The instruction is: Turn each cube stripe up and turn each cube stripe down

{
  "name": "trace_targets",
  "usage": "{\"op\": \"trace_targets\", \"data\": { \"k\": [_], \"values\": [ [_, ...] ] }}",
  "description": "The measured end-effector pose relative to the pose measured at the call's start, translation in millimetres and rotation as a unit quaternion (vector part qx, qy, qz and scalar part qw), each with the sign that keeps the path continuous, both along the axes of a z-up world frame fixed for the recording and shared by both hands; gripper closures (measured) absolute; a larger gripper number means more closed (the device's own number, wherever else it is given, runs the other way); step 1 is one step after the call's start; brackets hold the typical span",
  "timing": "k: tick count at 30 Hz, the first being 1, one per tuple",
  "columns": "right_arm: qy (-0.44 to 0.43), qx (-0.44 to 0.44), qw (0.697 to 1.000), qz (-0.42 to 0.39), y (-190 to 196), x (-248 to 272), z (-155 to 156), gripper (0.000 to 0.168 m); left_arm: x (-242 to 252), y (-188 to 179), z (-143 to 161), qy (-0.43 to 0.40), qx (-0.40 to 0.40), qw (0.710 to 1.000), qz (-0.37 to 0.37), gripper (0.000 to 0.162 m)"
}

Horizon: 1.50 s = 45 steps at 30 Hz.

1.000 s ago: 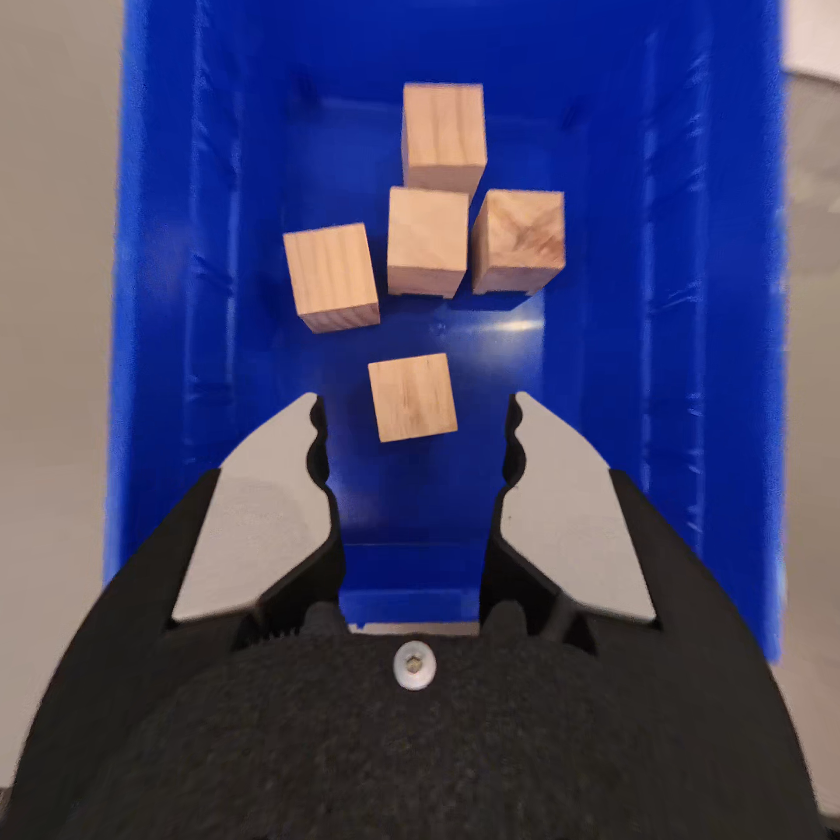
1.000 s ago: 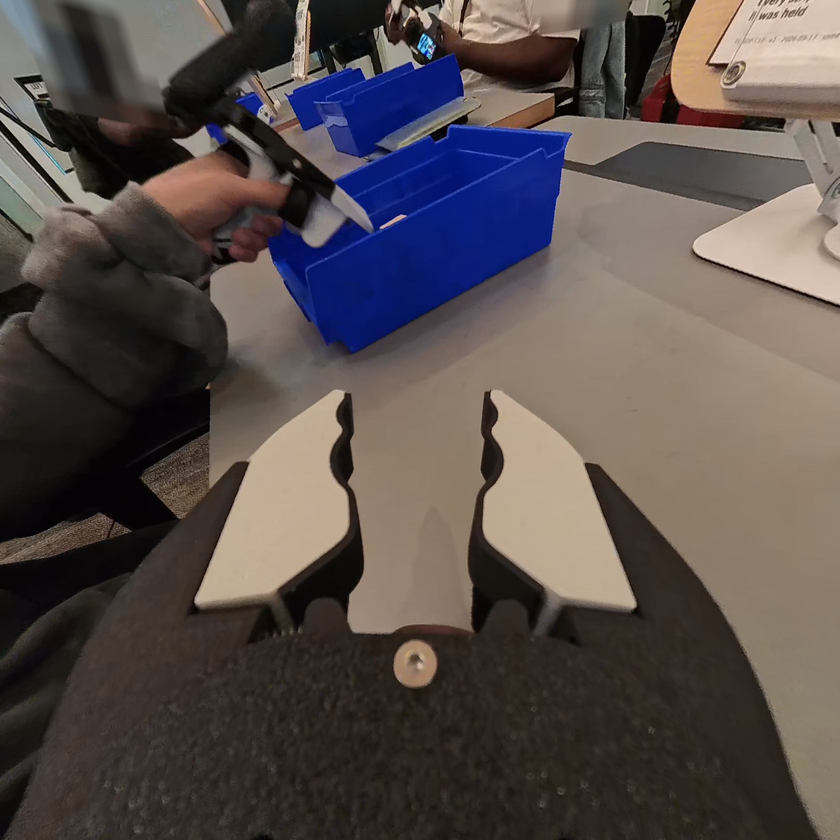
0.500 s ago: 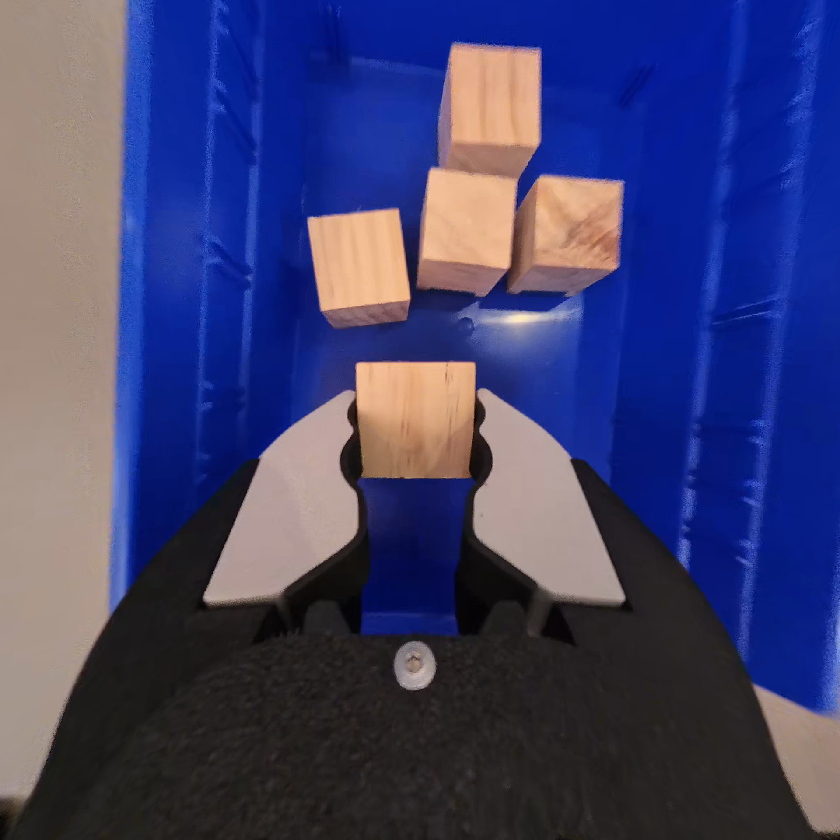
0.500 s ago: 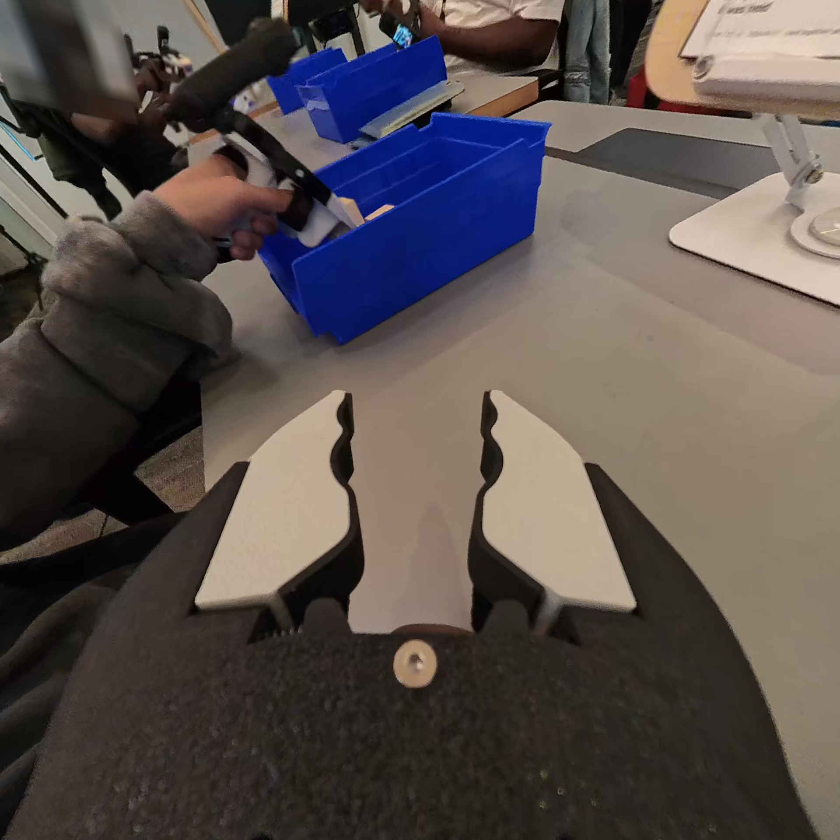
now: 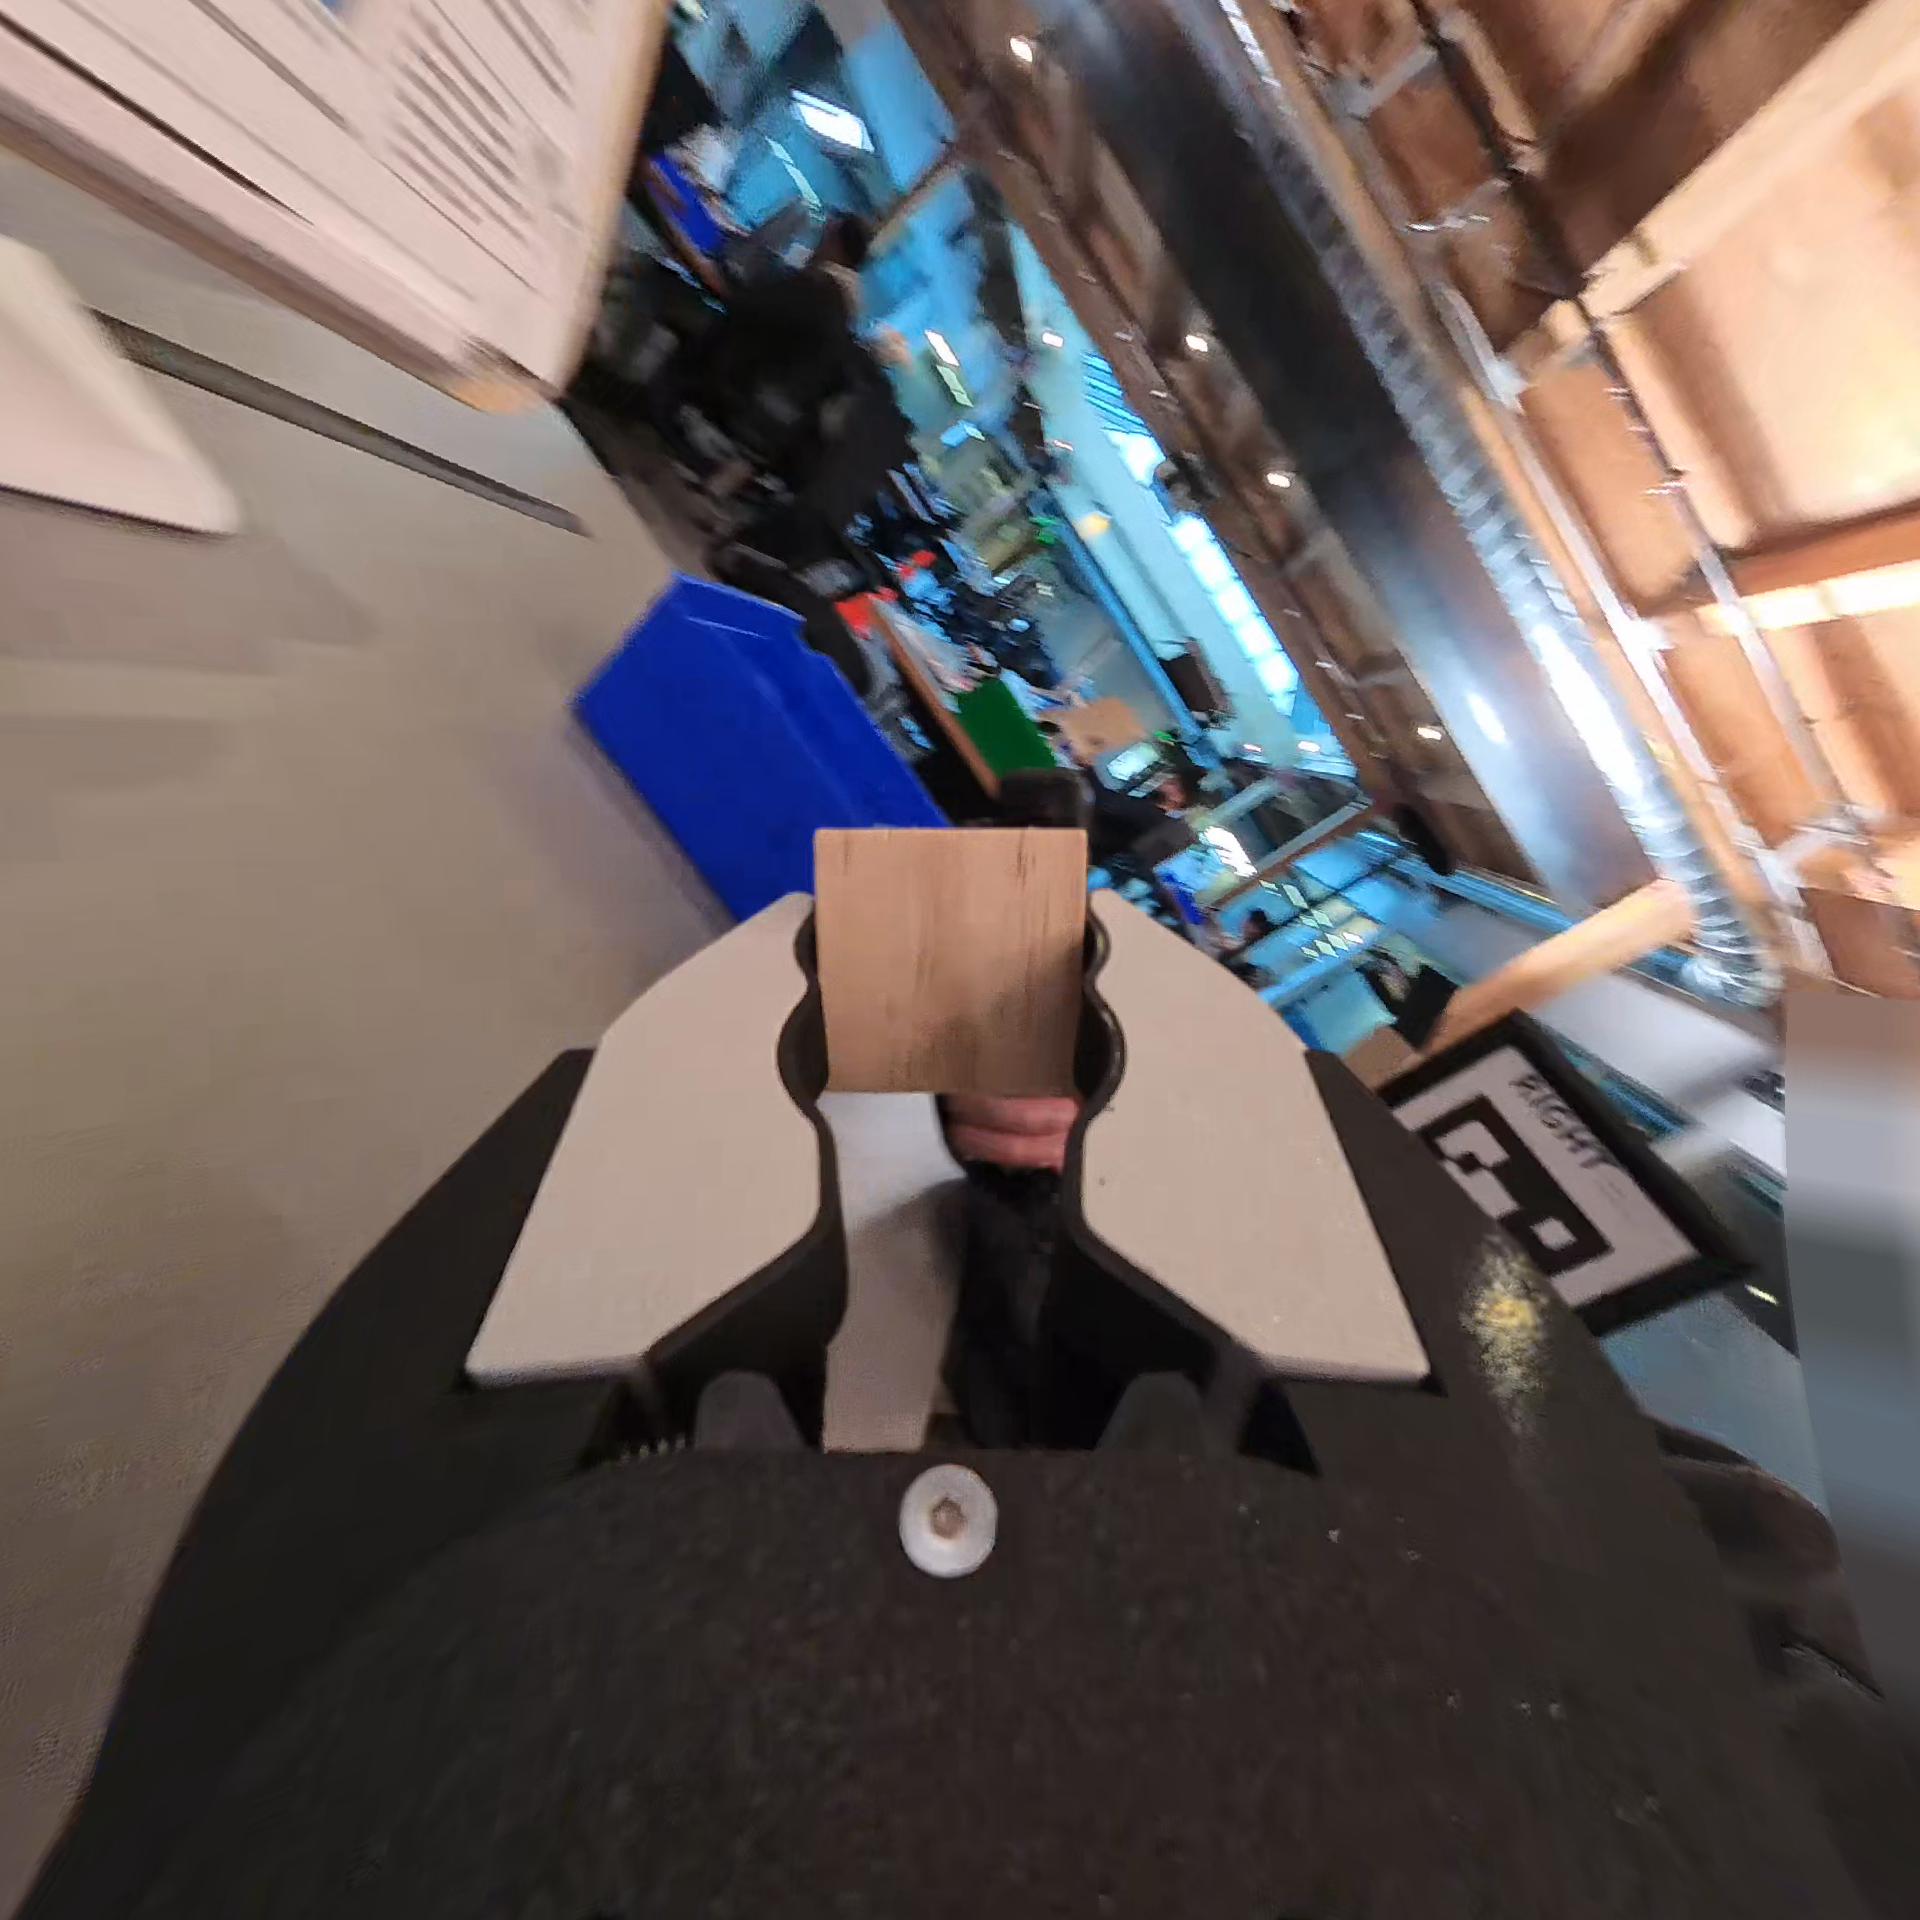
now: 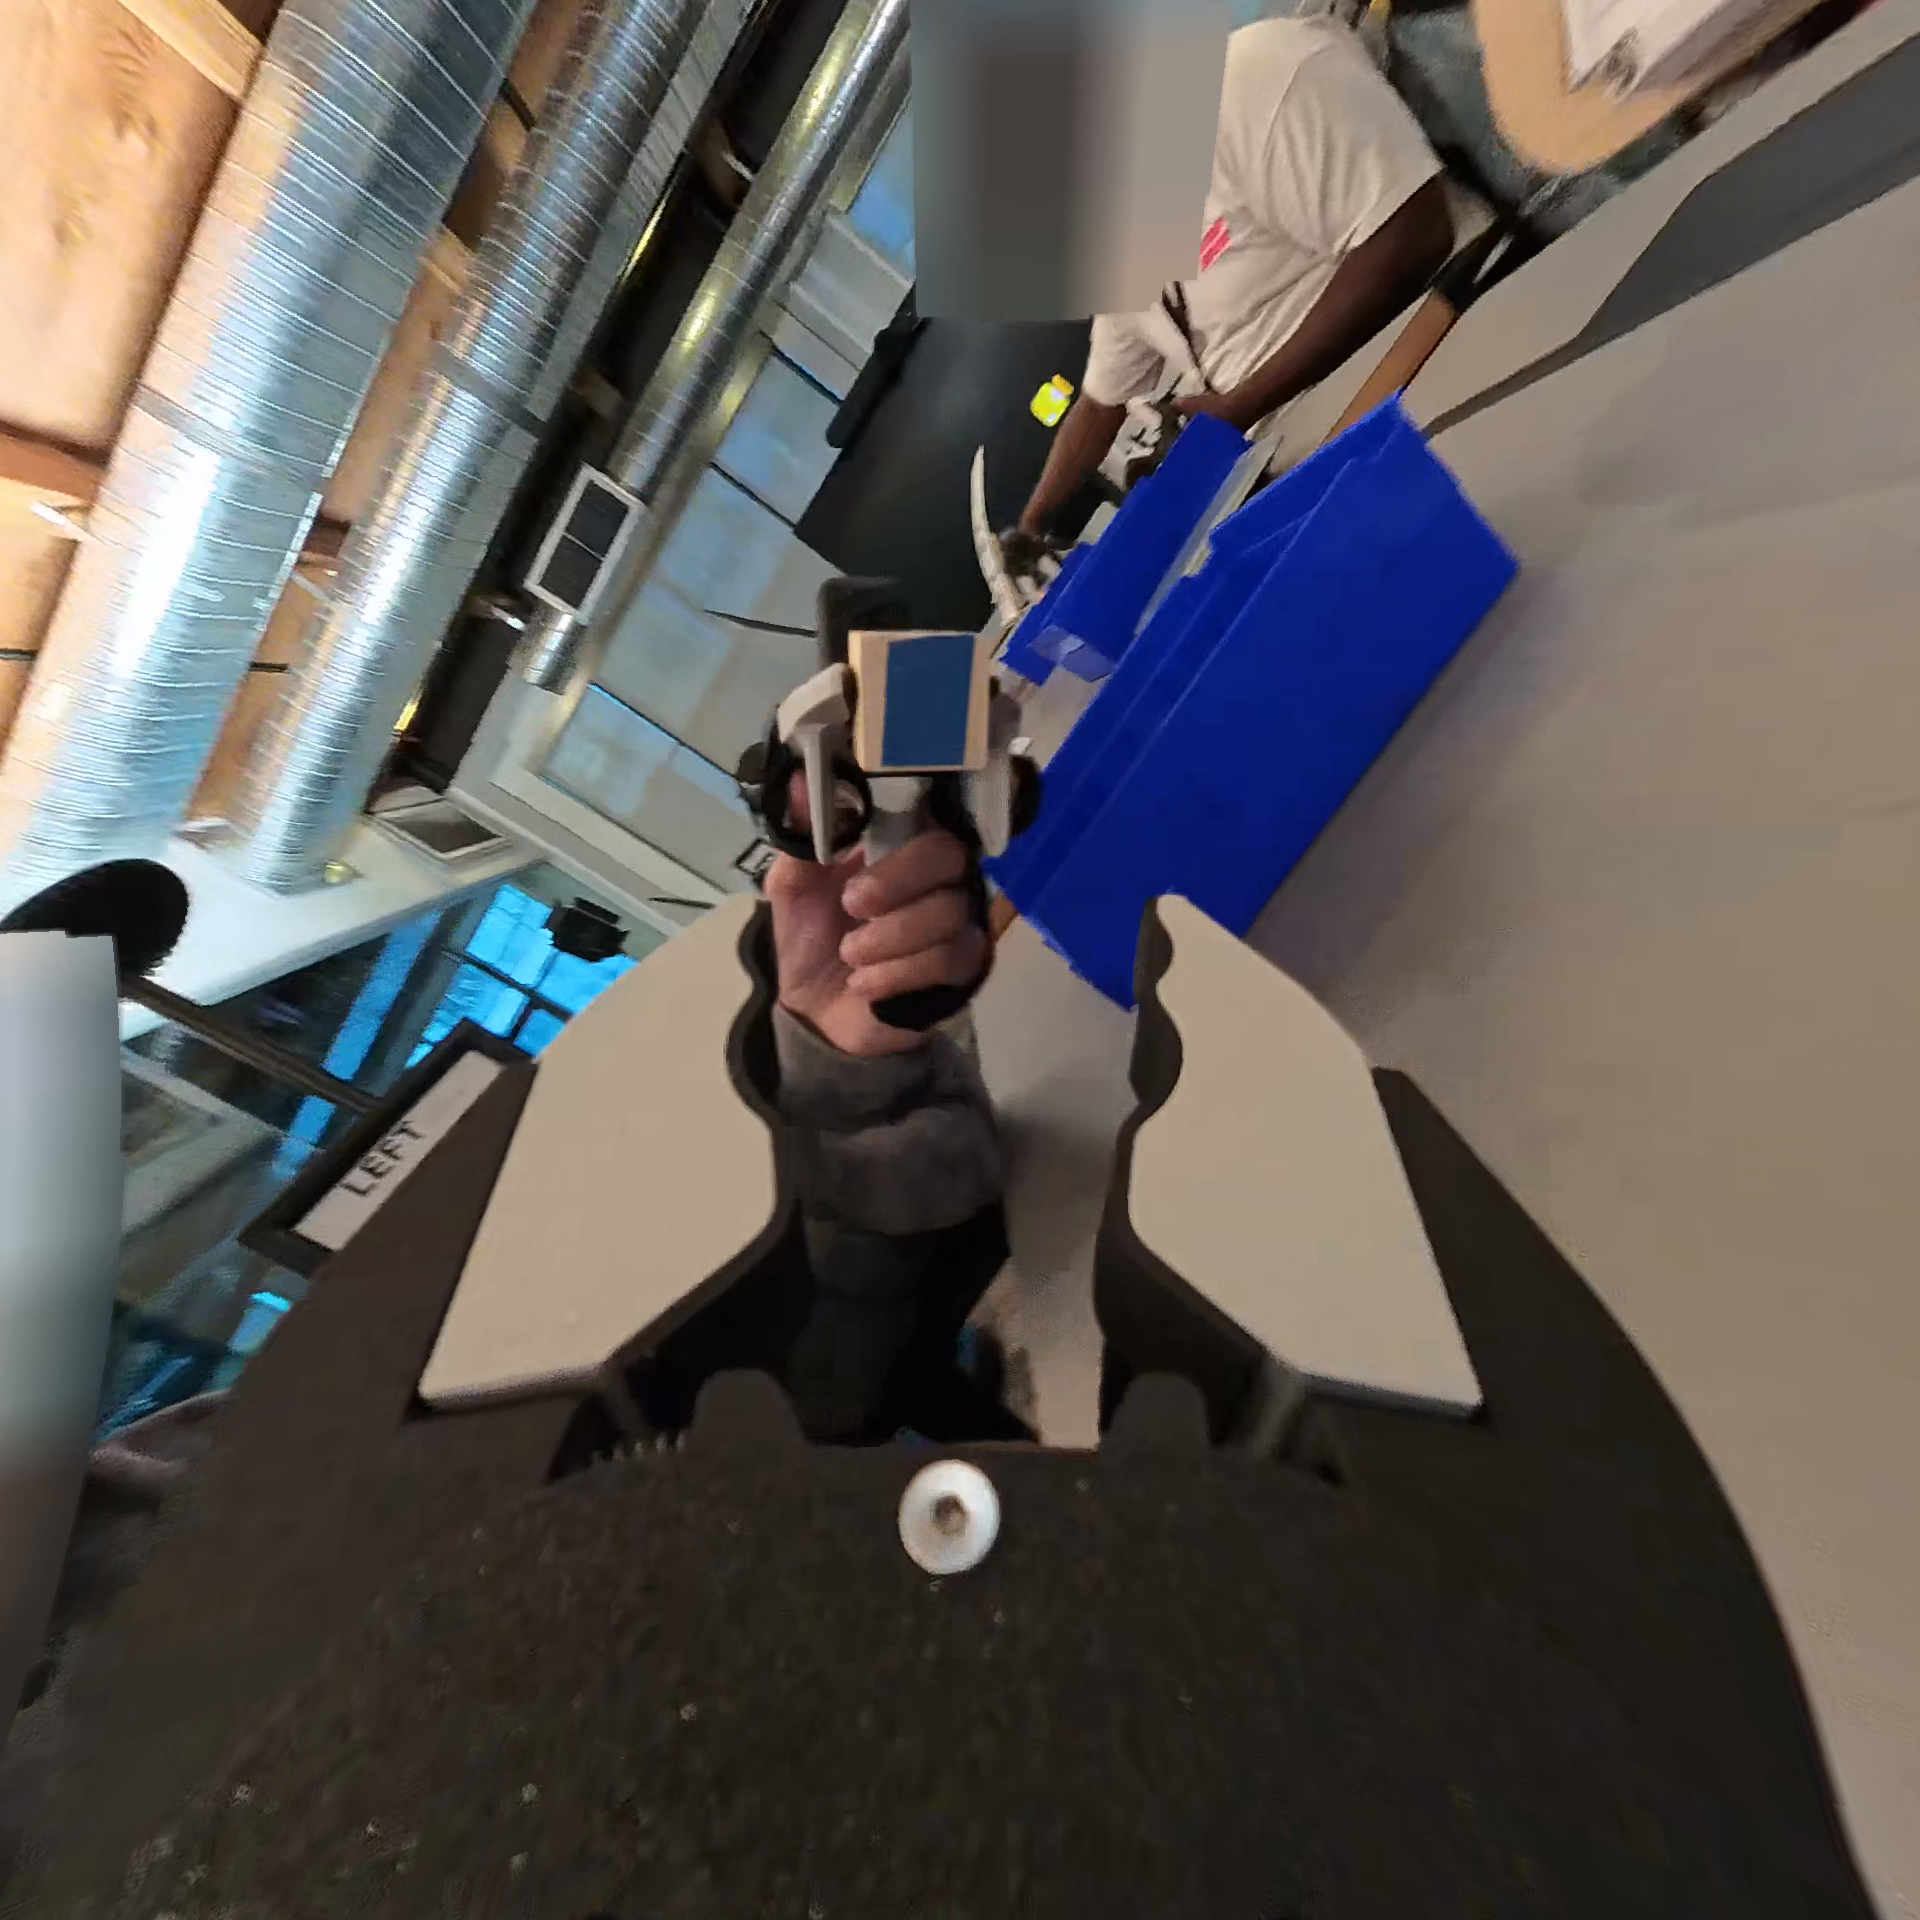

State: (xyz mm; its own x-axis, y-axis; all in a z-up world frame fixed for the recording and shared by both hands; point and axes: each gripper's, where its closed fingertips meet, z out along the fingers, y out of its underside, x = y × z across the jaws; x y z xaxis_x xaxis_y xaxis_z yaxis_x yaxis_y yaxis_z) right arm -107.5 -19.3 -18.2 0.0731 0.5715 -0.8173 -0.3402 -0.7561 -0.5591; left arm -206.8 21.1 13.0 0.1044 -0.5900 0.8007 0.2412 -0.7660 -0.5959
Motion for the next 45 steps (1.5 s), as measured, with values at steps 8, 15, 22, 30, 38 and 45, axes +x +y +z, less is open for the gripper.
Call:
{"op": "trace_targets", "data": {
  "k": [8, 15, 22, 30, 38, 45],
  "values": [
    [-0.014, -0.002, 1.0, 0.014, -9.9, -25.0, -9.9, 0.101, 90.9, -31.2, -32.0, -0.01, -0.039, 0.997, -0.072, 0.119],
    [0.012, -0.023, 0.999, 0.019, -7.9, -25.7, -15.8, 0.124, 105.0, -40.0, -40.0, -0.001, -0.043, 0.996, -0.082, 0.119],
    [-0.021, -0.012, 0.999, 0.028, -11.4, -21.7, -13.6, 0.124, 58.7, -16.4, -15.8, -0.007, 0.002, 1.0, 0.001, 0.09],
    [-0.095, 0.048, 0.994, -0.034, -0.3, 19.7, 4.9, 0.124, -16.1, -23.3, -109.9, 0.338, 0.164, 0.908, 0.187, 0.09],
    [-0.272, 0.123, 0.921, -0.249, 41.8, 162.3, 44.7, 0.124, 5.6, -74.5, -144.0, 0.368, 0.203, 0.899, 0.121, 0.092],
    [-0.538, -0.068, 0.795, -0.272, 123.9, 268.8, -43.2, 0.123, 25.8, -92.6, -152.1, 0.401, 0.246, 0.88, 0.065, 0.097]
  ]
}}
